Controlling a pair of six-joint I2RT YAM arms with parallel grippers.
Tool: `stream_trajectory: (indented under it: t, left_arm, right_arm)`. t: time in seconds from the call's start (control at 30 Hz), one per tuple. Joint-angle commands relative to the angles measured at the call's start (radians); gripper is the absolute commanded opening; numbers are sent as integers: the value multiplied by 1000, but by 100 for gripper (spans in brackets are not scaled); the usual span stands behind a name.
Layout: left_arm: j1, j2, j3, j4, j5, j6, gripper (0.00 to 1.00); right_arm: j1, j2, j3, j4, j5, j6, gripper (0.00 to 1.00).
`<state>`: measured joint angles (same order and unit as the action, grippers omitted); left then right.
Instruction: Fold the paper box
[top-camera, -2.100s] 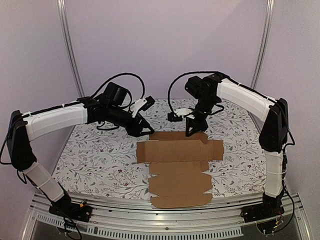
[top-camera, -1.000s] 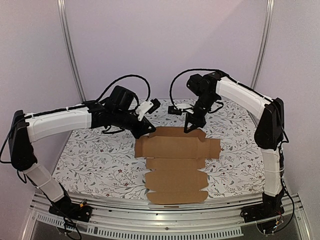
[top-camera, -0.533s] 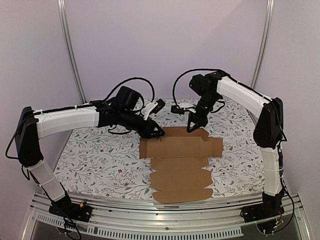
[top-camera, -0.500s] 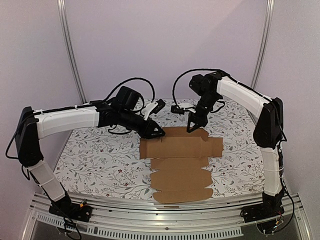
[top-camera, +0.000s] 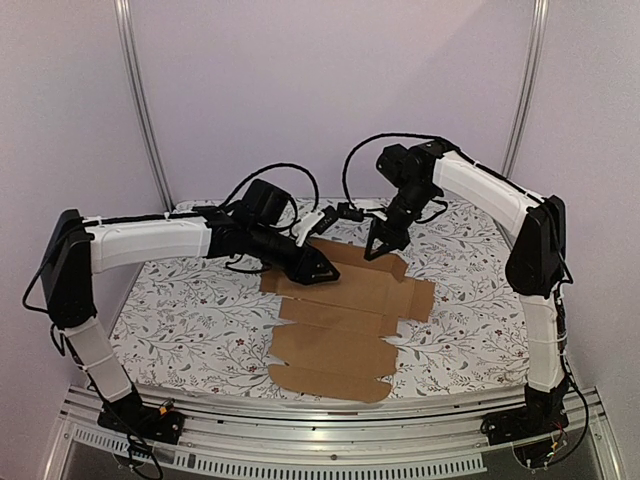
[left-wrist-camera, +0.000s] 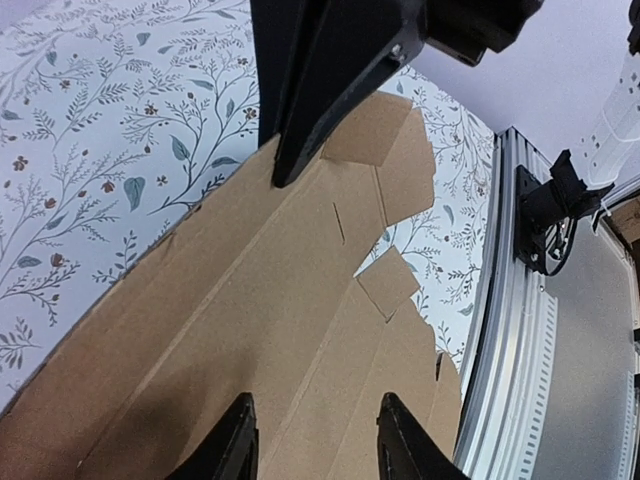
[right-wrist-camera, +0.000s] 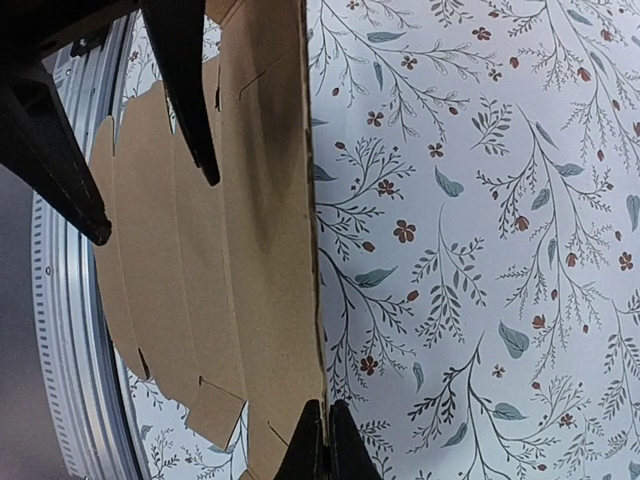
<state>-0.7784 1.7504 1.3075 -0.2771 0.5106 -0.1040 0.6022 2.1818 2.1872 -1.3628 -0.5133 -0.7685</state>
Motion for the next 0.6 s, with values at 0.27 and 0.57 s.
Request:
stream_trajectory:
  t: [0.27,0.57]
  left_arm:
    - [-55,-490,-35,-298,-287,348,59]
    - [130,-375,-33,-198,-435,384,56]
  right_arm:
    - [4,3,-5,-118,-5,-51,0]
    - [13,-22,-8,-172,-50,-114,0]
